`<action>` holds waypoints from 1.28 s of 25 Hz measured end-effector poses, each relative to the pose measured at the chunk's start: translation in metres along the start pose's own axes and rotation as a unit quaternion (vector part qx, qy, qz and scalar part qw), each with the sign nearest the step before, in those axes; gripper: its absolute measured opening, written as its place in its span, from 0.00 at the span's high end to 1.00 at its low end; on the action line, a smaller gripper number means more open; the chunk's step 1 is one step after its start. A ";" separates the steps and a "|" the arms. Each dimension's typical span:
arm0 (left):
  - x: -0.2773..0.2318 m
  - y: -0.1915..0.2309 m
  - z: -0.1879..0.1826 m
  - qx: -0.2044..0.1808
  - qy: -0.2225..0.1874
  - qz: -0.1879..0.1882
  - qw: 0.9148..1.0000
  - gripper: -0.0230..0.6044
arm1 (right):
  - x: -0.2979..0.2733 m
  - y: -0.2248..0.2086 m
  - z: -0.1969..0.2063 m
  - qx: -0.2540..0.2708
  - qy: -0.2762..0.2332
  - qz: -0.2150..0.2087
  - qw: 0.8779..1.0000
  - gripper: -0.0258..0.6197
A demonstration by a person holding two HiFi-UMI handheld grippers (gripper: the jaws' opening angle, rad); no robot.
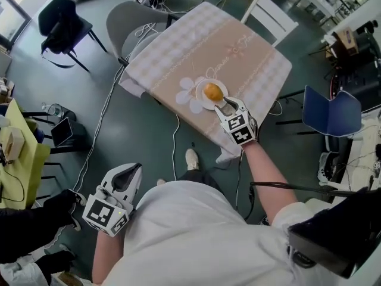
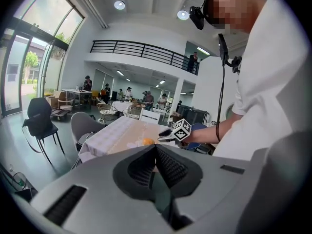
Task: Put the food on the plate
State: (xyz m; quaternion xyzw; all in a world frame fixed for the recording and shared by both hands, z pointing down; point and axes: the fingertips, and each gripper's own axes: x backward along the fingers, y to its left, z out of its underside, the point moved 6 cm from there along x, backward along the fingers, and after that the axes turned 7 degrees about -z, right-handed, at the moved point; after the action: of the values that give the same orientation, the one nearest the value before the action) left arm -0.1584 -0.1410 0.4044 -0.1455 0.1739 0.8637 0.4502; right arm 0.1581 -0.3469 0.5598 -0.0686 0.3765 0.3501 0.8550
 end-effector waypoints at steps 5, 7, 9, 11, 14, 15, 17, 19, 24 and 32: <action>0.019 -0.003 0.011 -0.018 -0.004 0.026 0.999 0.95 | 0.038 0.049 -0.002 -0.024 -0.021 0.007 0.999 0.87; 0.027 -0.005 0.015 -0.025 -0.008 0.036 0.999 0.95 | 0.050 0.071 -0.002 -0.025 -0.023 0.002 0.999 0.90; 0.036 -0.006 0.018 -0.028 -0.012 0.044 0.999 0.95 | 0.060 0.092 -0.005 -0.024 -0.032 -0.009 0.999 0.91; 0.046 -0.006 0.021 -0.030 -0.016 0.050 0.998 0.95 | 0.072 0.116 -0.008 -0.020 -0.035 -0.023 0.999 0.92; 0.061 -0.006 0.031 -0.036 -0.017 0.062 0.997 0.95 | 0.088 0.155 -0.015 -0.009 -0.045 -0.038 0.998 0.93; 0.065 -0.007 0.035 -0.036 -0.017 0.068 0.997 0.95 | 0.093 0.167 -0.018 -0.006 -0.050 -0.042 0.998 0.93; 0.072 -0.008 0.042 -0.036 -0.015 0.081 0.996 0.95 | 0.104 0.189 -0.023 -0.003 -0.058 -0.044 0.997 0.93; 0.079 -0.011 0.049 -0.033 -0.011 0.090 0.995 0.95 | 0.114 0.209 -0.027 -0.001 -0.063 -0.047 0.997 0.93; 0.089 -0.018 0.064 -0.036 -0.003 0.113 0.993 0.95 | 0.136 0.258 -0.035 -0.002 -0.078 -0.060 0.995 0.94; 0.102 -0.028 0.073 -0.040 0.000 0.131 0.991 0.95 | 0.150 0.317 -0.035 0.015 -0.089 -0.082 0.993 0.94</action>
State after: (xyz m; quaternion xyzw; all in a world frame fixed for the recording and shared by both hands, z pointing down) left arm -0.1986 -0.0206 0.4234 -0.1393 0.1569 0.9213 0.3274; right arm 0.0020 -0.0420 0.4778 -0.0549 0.2974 0.2780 0.9117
